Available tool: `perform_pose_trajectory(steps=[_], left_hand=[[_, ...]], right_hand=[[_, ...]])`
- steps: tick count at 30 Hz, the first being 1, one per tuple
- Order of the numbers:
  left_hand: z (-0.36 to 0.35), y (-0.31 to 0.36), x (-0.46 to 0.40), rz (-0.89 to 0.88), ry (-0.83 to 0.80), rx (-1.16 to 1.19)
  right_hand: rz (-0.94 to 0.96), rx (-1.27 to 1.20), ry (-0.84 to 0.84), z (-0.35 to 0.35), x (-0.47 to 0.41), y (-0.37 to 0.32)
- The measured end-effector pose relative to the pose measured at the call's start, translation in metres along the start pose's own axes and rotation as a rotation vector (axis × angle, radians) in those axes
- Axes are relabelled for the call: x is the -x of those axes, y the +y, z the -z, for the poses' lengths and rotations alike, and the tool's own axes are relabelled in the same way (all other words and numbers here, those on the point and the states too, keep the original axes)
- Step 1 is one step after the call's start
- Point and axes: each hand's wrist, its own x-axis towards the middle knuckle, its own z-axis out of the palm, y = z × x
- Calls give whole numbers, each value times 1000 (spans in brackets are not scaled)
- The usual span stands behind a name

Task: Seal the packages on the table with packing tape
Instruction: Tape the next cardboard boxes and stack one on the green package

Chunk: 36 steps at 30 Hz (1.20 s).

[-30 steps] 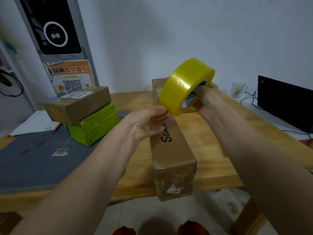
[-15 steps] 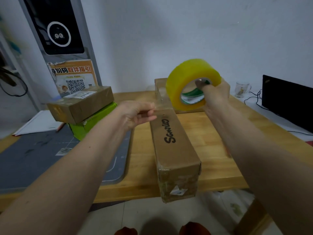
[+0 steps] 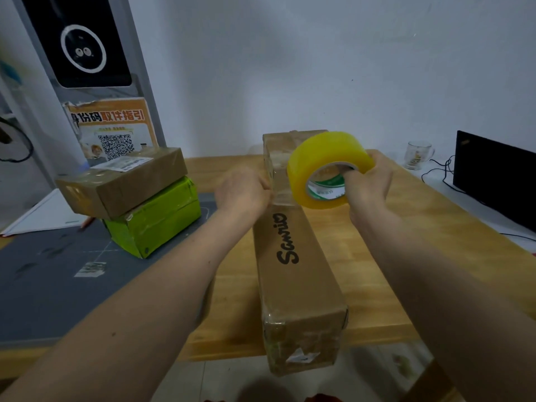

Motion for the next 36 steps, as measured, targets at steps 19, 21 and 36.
perform_pose_trajectory(steps=[19,21,36], left_hand=[[-23,-19,-5,190,-12,12],[-22,-28,2,264,4,76],[-34,26,40,-149,-473,-374]], right_hand=[[72,115,-36,-11,-7,14],[50,99,-29,-11,-7,15],[-7,94,-12,-12,-5,16]])
